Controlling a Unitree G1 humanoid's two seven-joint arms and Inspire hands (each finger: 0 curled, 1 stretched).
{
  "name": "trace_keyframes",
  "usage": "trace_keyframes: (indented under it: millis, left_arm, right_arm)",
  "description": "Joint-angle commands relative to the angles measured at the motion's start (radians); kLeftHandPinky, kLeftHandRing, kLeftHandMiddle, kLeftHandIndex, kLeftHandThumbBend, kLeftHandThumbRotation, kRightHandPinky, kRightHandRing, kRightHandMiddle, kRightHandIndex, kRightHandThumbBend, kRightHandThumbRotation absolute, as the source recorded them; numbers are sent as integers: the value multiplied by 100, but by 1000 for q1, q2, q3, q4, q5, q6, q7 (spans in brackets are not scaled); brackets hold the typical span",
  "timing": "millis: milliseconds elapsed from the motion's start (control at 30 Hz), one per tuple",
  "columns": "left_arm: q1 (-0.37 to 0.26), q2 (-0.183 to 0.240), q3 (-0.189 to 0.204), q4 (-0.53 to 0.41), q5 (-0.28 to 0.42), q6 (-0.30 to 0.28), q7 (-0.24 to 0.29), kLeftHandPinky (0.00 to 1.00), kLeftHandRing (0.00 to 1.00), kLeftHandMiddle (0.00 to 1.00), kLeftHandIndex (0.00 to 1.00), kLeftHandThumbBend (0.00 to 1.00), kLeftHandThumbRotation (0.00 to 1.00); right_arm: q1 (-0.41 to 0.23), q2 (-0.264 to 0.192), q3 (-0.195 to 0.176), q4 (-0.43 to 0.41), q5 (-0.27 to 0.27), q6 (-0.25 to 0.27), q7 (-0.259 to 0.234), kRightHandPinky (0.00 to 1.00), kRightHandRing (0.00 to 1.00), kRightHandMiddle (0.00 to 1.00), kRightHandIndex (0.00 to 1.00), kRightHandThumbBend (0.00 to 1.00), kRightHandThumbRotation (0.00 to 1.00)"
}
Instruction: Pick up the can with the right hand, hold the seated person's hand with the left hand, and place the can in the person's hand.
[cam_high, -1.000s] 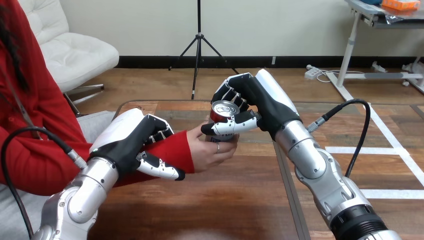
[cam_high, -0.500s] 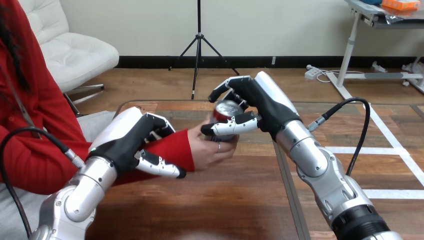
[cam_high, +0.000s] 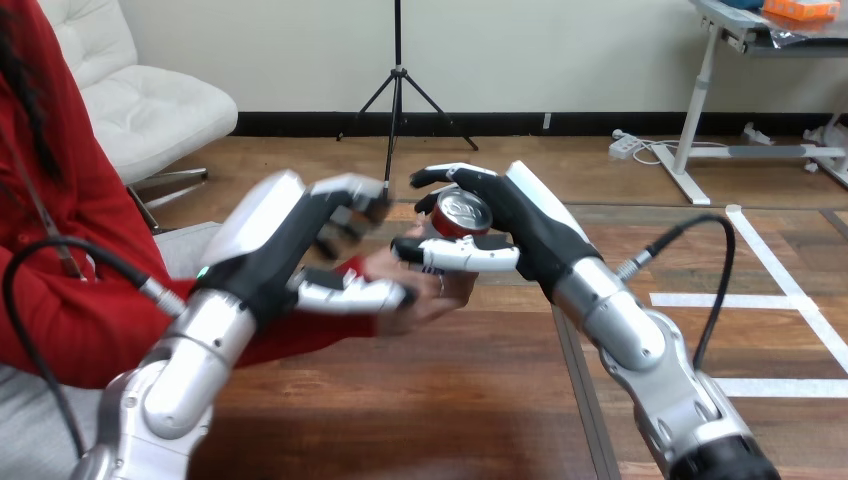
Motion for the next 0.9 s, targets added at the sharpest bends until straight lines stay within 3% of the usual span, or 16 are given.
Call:
trace_keyframes:
  millis: [0,167,600,867]
  left_arm:
    - [-40,-14,-4,-57,8,-66,56,57,70,73,74,61,42]
    - [4,-15,-9,-40,13,-91,71,58,71,74,74,59,47]
    - [110,-8,-26,-12,25,-117,81,69,79,82,81,95,58]
    - [168,-3,-32,-7,33,-142,90,77,84,86,85,100,67]
  right_arm:
    - [18,-21,-47,-78,46,-10,1,69,77,78,84,100,99]
    - [57,-30,-56,-110,65,-18,1,71,78,79,83,100,100]
    - [152,-49,-78,-184,113,-41,27,74,82,84,83,100,100]
    - [218,-64,-91,-233,139,-74,36,73,83,85,83,97,100]
